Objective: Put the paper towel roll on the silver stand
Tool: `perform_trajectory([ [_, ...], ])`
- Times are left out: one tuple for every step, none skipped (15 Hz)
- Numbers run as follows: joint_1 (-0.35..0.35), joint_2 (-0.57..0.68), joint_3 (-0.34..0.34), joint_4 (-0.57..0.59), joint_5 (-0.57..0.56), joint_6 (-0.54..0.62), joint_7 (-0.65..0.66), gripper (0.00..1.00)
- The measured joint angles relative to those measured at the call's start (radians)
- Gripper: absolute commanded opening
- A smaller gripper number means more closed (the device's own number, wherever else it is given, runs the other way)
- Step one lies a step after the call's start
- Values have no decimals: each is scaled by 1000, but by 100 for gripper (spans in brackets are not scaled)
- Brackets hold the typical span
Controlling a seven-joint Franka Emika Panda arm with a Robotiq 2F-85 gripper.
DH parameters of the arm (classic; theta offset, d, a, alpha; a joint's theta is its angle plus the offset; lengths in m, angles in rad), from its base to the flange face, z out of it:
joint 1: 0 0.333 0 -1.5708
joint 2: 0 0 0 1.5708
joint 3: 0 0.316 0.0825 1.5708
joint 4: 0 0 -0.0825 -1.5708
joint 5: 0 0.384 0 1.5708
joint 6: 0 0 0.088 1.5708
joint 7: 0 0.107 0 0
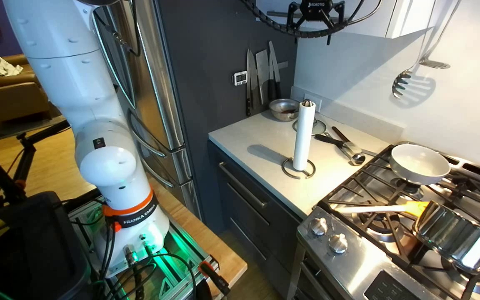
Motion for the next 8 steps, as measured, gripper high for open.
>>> perform_trajectory([
  [9,-2,-1,-29,0,30,12,100],
  [17,-4,-2,-58,0,56,25,100],
  [24,-6,-4,-85,0,80,37,100],
  [29,-7,-4,-106,0,98,46,100],
  [31,-8,-5,-119,0,106,49,100],
  [31,-8,-5,-122,0,107,50,100],
  [31,-10,-5,-123,0,107,50,100],
  [31,-13,-6,-124,0,107,50,100],
])
